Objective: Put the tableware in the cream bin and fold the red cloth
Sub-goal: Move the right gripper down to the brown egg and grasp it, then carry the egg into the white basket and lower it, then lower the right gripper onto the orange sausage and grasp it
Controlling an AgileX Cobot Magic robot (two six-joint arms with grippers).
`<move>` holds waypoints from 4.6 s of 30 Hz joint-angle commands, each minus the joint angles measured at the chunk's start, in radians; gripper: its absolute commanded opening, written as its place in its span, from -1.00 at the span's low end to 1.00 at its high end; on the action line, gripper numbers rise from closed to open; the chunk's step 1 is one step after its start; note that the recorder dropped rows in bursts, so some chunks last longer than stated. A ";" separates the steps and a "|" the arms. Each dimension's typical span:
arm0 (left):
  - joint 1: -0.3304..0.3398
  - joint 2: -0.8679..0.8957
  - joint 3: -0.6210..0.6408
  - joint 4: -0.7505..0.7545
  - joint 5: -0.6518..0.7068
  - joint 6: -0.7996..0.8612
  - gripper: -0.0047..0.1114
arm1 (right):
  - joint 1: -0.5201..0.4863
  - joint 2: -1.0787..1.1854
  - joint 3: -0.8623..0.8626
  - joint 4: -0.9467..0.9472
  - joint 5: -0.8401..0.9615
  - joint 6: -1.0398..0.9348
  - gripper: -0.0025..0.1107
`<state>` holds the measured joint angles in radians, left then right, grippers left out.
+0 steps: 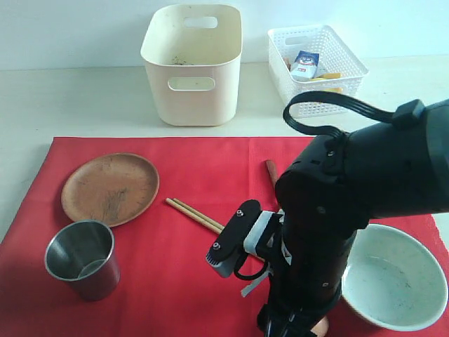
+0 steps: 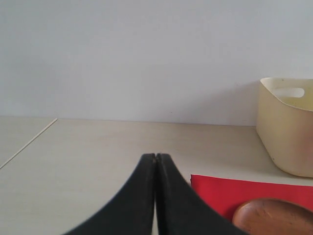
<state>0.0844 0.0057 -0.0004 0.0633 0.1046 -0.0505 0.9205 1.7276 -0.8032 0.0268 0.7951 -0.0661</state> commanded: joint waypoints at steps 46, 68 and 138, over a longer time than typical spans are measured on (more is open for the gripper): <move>-0.006 -0.006 0.000 0.001 -0.002 0.003 -0.87 | -0.504 0.070 -0.572 -0.308 -0.409 0.118 -0.96; -0.006 -0.006 0.000 0.001 -0.002 0.003 -0.87 | -0.711 0.476 -0.850 -0.032 -0.522 0.120 -0.96; -0.006 -0.006 0.000 0.001 -0.002 0.003 -0.87 | -0.485 -0.105 -0.142 0.041 -0.105 0.157 -0.56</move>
<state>0.0844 0.0057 -0.0004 0.0633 0.1046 -0.0505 0.4325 1.6276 -0.9758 0.0840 0.7255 0.0740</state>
